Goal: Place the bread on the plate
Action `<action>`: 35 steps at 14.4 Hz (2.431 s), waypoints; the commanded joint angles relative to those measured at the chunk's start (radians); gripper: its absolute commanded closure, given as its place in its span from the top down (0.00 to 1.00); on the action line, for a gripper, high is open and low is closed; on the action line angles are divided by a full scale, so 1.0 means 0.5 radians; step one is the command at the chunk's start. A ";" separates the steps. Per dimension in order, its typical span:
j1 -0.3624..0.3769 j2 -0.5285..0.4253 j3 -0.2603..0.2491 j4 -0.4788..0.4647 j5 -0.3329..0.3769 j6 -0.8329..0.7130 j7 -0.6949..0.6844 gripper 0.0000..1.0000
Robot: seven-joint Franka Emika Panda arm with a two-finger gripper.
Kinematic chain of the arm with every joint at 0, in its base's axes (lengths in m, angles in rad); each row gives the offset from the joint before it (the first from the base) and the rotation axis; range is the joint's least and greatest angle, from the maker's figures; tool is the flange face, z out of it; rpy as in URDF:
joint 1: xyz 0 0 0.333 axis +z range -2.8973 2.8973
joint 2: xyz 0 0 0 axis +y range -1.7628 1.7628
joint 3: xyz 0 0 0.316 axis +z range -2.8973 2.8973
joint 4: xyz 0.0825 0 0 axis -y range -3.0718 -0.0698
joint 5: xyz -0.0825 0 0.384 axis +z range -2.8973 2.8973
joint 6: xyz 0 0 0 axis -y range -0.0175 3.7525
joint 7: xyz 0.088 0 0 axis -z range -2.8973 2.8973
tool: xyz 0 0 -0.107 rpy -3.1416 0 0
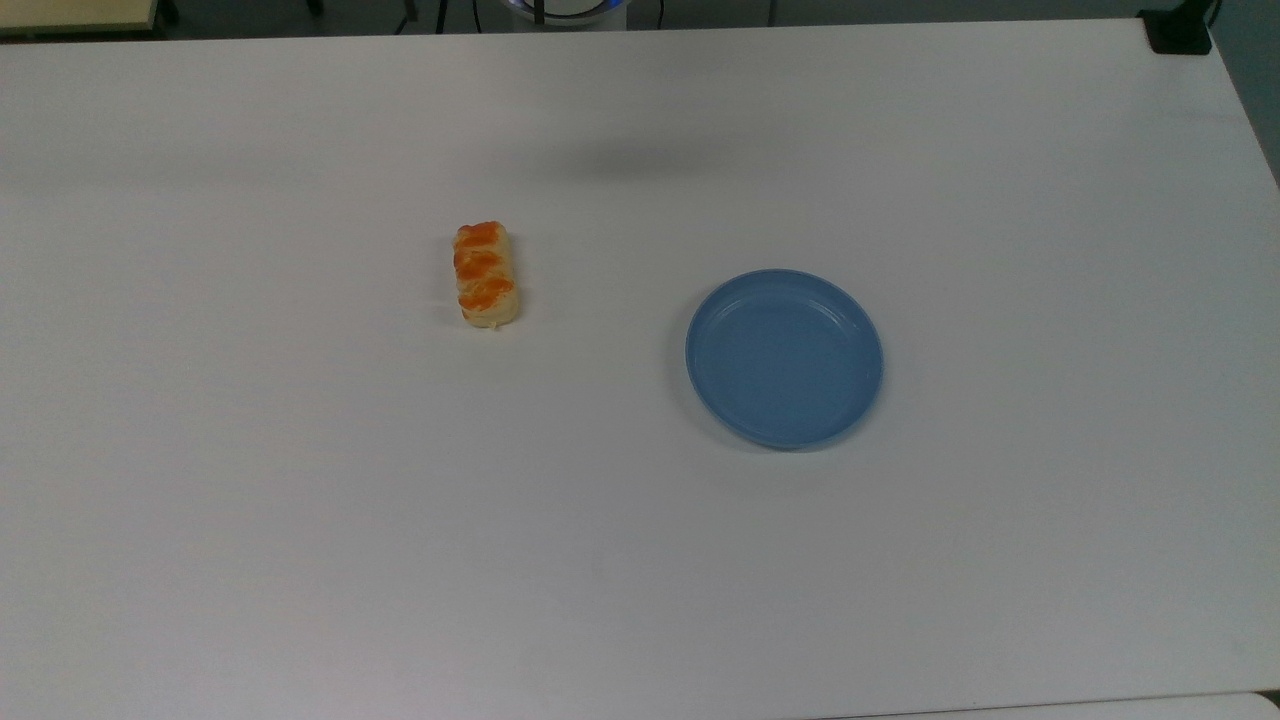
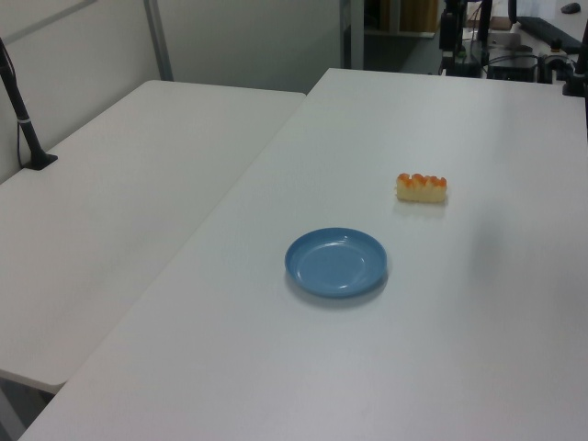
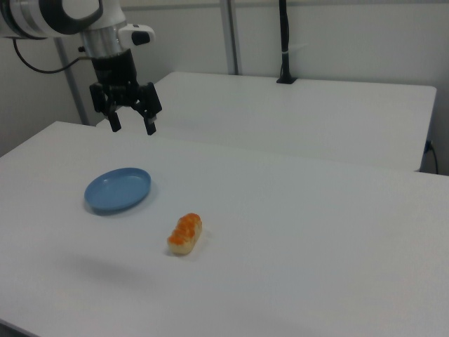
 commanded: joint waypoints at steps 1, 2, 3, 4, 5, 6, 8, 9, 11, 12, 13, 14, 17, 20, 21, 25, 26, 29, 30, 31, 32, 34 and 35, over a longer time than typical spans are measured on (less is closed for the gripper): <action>-0.074 -0.041 -0.016 -0.229 0.043 0.173 -0.106 1.00; -0.093 -0.032 -0.016 -0.300 0.046 0.252 -0.109 1.00; -0.096 -0.005 -0.016 -0.373 0.043 0.338 -0.109 1.00; -0.102 0.014 -0.019 -0.444 0.043 0.427 -0.109 1.00; -0.120 0.047 -0.019 -0.517 0.043 0.507 -0.109 1.00; -0.136 0.084 -0.019 -0.573 0.043 0.584 -0.109 1.00; -0.136 0.201 -0.019 -0.641 0.043 0.710 -0.109 1.00; -0.133 0.277 -0.019 -0.644 0.040 0.762 -0.106 1.00; -0.133 0.437 -0.019 -0.641 0.031 0.881 -0.091 1.00; -0.133 0.507 -0.016 -0.641 0.019 0.961 -0.088 1.00; -0.133 0.572 -0.019 -0.641 0.013 1.029 -0.085 1.00; -0.136 0.615 -0.019 -0.638 0.000 1.078 -0.085 1.00; -0.124 0.674 -0.016 -0.641 -0.015 1.155 -0.072 0.99; -0.102 0.701 -0.003 -0.635 -0.012 1.167 -0.066 0.64; -0.102 0.701 0.003 -0.632 -0.009 1.167 -0.054 0.46; -0.075 0.658 0.021 -0.571 0.003 1.140 0.050 0.19; -0.050 0.646 0.024 -0.537 0.013 1.134 0.075 0.19; 0.121 0.618 0.024 -0.405 0.016 1.076 0.255 0.19; 0.195 0.631 0.024 -0.341 0.016 1.045 0.335 0.20; 0.259 0.643 0.024 -0.280 0.016 1.026 0.418 0.20; 0.324 0.646 0.024 -0.236 0.019 1.020 0.494 0.20; 0.465 0.695 0.024 -0.166 0.019 1.032 0.642 0.20; 0.526 0.744 0.024 -0.129 0.019 1.038 0.718 0.20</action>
